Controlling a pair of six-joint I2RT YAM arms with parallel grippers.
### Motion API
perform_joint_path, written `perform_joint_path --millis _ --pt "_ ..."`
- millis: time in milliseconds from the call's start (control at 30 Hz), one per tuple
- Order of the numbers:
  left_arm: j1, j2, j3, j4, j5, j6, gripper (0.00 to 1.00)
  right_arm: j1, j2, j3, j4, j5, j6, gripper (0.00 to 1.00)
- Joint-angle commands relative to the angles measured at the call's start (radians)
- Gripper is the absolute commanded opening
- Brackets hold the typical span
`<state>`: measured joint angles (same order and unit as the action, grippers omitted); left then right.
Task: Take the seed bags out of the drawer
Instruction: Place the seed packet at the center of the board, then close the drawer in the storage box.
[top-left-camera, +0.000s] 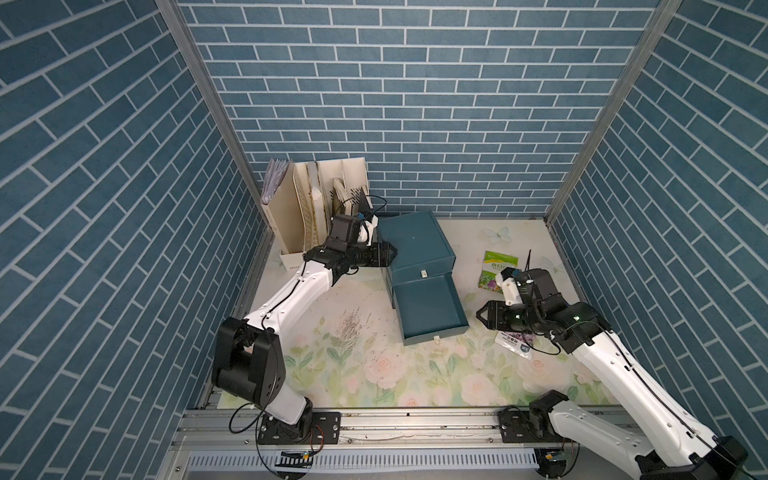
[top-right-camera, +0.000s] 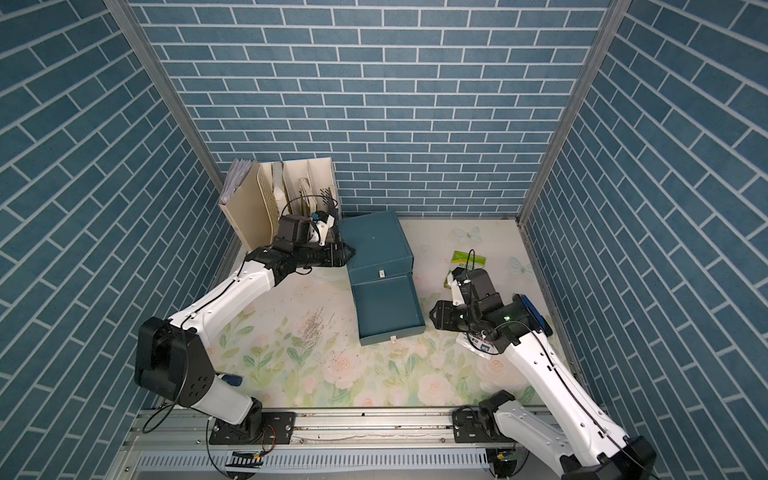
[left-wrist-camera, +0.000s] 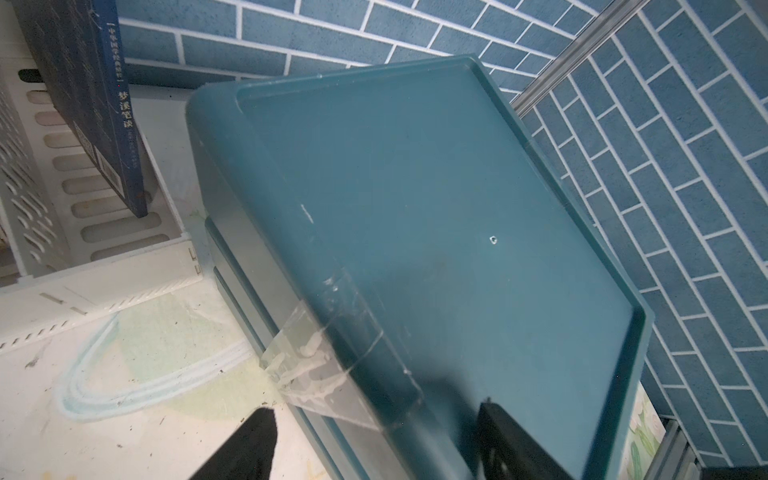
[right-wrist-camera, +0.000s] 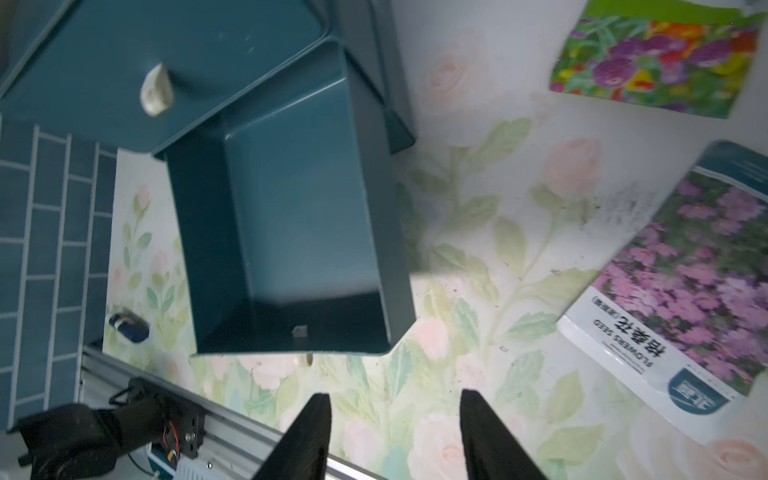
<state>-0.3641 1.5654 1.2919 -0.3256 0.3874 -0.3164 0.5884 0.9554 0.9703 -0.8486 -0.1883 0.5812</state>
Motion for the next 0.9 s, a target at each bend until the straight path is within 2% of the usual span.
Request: perform_joint_path --millis 0,300,567,733,867 --pt "0.007 0.039 -0.040 -0.191 -0.047 0.048 0.80 0.122 0.030 0.033 -0.004 0.051 0.098 0.59" --pt "0.008 0.038 -0.045 -0.193 -0.047 0.050 0.80 0.398 0.085 0.003 0.094 0.164 0.247 0.76" --pt "0.007 0.032 -0.047 -0.198 -0.047 0.053 0.80 0.577 0.166 -0.061 0.218 0.324 0.342 0.76" --pt "0.008 0.031 -0.052 -0.198 -0.048 0.054 0.80 0.628 0.169 -0.111 0.260 0.434 0.383 0.74" --pt "0.009 0.034 -0.048 -0.197 -0.045 0.055 0.80 0.631 0.184 -0.139 0.304 0.466 0.377 0.74"
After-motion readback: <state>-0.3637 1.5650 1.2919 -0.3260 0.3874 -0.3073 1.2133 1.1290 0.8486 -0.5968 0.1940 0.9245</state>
